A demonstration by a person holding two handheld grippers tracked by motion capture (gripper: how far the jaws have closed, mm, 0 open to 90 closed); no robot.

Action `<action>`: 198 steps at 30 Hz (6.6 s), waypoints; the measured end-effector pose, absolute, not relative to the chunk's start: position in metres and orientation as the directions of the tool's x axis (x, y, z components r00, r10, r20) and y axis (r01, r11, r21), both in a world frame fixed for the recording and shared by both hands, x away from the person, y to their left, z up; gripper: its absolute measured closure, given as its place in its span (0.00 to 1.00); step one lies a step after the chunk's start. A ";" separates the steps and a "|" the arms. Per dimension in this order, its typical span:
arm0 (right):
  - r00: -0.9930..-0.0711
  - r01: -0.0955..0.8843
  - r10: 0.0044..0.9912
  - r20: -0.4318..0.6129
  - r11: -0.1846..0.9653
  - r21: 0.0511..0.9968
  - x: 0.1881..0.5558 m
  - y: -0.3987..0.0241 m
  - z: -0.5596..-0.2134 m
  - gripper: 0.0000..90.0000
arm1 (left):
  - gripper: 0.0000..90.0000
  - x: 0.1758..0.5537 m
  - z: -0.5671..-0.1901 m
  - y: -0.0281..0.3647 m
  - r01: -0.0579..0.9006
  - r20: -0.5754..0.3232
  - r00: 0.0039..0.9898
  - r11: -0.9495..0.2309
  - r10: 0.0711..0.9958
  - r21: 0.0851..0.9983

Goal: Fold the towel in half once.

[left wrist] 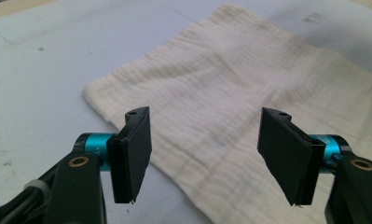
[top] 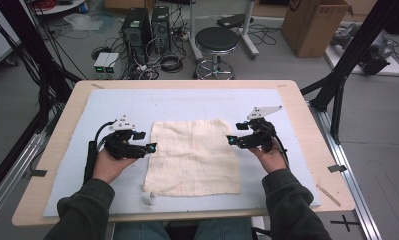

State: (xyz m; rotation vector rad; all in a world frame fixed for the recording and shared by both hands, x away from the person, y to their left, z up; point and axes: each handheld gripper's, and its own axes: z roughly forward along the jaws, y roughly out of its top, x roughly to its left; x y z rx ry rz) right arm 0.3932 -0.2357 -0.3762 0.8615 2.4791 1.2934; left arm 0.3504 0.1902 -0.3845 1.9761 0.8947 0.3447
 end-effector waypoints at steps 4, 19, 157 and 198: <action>-0.794 0.414 0.604 0.074 0.447 0.793 0.409 -0.235 -0.371 0.39 | 0.42 0.361 -0.383 0.192 0.460 -0.105 0.674 -0.305 0.731 0.834; -0.726 0.493 0.680 0.100 0.415 0.765 0.462 -0.224 -0.379 0.65 | 0.54 0.408 -0.397 0.187 0.515 -0.121 0.553 -0.223 0.824 0.828; -0.810 0.431 0.560 0.175 0.366 0.824 0.359 -0.257 -0.404 0.95 | 0.97 0.311 -0.412 0.191 0.393 -0.082 0.655 -0.247 0.751 0.885; -0.855 0.400 0.489 0.172 0.410 0.820 0.308 -0.262 -0.403 0.79 | 0.71 0.262 -0.415 0.206 0.376 -0.107 0.756 -0.294 0.646 0.879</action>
